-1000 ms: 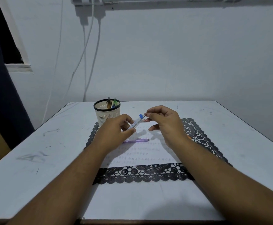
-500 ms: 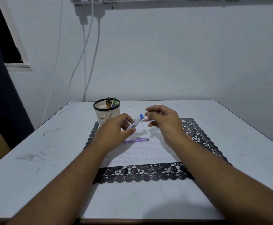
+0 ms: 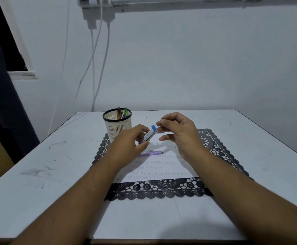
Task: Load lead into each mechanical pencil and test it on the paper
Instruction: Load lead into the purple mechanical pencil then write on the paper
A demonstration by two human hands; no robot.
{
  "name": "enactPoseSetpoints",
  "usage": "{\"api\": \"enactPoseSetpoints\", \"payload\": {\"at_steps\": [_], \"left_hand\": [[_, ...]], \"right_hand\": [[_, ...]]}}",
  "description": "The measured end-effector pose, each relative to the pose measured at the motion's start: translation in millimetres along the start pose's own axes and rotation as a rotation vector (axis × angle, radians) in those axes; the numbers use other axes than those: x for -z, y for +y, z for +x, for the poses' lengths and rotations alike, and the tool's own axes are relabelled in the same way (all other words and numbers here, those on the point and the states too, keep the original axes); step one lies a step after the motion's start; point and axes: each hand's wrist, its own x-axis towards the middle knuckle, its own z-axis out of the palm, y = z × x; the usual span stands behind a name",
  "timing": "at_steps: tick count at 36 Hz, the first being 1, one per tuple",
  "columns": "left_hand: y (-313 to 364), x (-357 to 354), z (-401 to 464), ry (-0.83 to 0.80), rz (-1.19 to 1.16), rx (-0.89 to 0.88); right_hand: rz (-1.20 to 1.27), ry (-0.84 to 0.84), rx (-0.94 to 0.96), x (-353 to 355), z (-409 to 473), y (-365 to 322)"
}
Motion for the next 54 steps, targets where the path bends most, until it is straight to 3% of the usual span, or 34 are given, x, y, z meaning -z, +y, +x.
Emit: {"api": "enactPoseSetpoints", "payload": {"at_steps": [11,19,25,32,38,41,48,54], "left_hand": [[1.1,-9.0,0.7,0.003,-0.034,-0.01],[7.7,-17.7,7.1,0.107,-0.698,0.21],[17.7,-18.8,16.0,0.082,-0.792,0.253],[15.6,-23.2,38.0,0.052,-0.581,0.263],[4.4,-41.6,67.9,-0.067,0.396,0.075],[3.9,-50.8,78.1,-0.17,0.633,0.074],[7.2,-64.7,89.3,-0.185,0.844,-0.006],[11.3,-54.1,84.7,-0.084,0.691,-0.087]], "right_hand": [[0.098,0.058,0.034,6.6,5.5,-18.5],[0.235,0.152,-0.07,21.2,15.2,-19.7],[0.277,0.196,-0.133,34.2,23.8,-12.0],[0.297,0.193,-0.145,37.7,28.1,-6.8],[0.268,0.208,-0.13,42.2,30.2,-5.0],[0.229,0.211,-0.14,45.2,30.6,-5.0],[0.185,0.204,-0.147,49.1,30.9,-5.9],[0.145,0.2,-0.148,49.9,33.4,-4.4]]}}
